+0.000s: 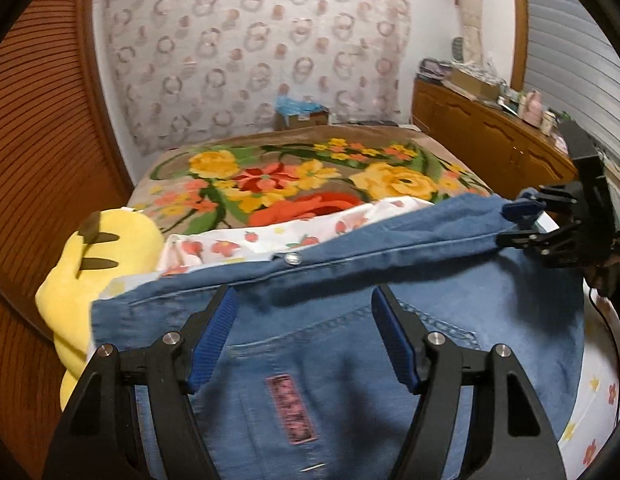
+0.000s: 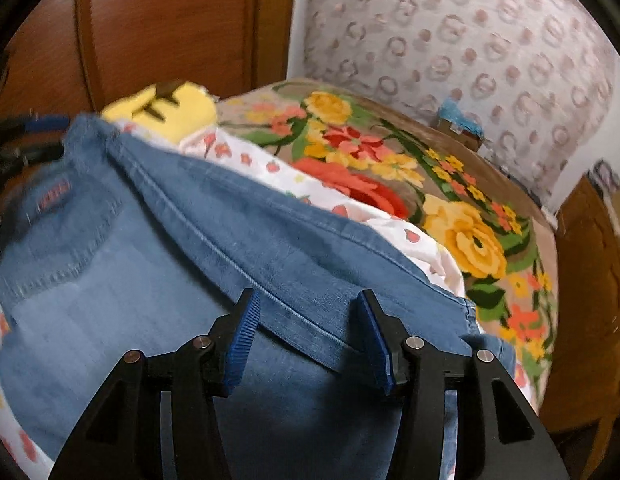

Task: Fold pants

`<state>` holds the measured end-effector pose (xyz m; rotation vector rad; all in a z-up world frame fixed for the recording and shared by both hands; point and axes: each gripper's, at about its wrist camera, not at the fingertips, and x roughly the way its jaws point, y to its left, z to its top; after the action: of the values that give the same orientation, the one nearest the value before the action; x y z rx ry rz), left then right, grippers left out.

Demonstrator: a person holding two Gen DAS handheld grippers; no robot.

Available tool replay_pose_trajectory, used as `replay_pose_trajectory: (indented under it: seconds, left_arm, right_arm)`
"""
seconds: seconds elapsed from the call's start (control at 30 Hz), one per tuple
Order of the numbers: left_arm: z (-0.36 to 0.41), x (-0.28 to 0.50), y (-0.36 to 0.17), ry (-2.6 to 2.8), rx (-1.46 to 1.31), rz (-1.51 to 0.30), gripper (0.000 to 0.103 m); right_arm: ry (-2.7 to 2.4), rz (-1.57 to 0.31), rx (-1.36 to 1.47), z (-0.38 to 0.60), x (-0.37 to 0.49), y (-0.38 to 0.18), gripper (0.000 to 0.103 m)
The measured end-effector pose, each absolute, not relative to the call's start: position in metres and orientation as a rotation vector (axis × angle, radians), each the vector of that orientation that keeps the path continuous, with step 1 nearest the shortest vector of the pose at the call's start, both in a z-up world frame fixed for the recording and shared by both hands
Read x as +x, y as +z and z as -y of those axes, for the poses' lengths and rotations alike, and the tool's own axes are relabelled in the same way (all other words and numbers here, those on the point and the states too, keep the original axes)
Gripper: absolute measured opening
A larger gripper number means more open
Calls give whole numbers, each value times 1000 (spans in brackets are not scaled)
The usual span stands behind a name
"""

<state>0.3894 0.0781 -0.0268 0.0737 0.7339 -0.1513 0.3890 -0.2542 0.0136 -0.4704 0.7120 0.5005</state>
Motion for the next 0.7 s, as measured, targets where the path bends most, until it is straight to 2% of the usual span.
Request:
replay_pose_trajectory:
  seconds: [0.2, 0.23, 0.27, 0.3, 0.37, 0.53, 0.67, 0.7]
  left_arm:
    - [-66, 384, -28, -170, 93, -742, 71]
    - [-65, 384, -28, -169, 95, -741, 71]
    - [-65, 384, -28, -167, 97, -741, 71]
    - [-64, 383, -27, -167, 97, -740, 71]
    - [-63, 383, -27, -164, 96, -740, 71]
    - [-67, 384, -31, -155, 99, -748, 71]
    - [-69, 386, -36, -159, 94, -765, 71]
    - [-68, 390, -37, -167, 96, -772, 71]
  right_arm:
    - [494, -723, -584, 242, 408, 13, 52]
    - [487, -723, -602, 240, 410, 13, 49]
    - [484, -721, -615, 237, 412, 13, 31]
    - [484, -718, -618, 234, 416, 15, 21]
    - [455, -688, -609, 229, 423, 23, 14]
    - [269, -606, -498, 234, 450, 47, 13]
    - [297, -638, -368, 248, 455, 55, 17]
    - [329, -637, -335, 251, 449, 57, 22]
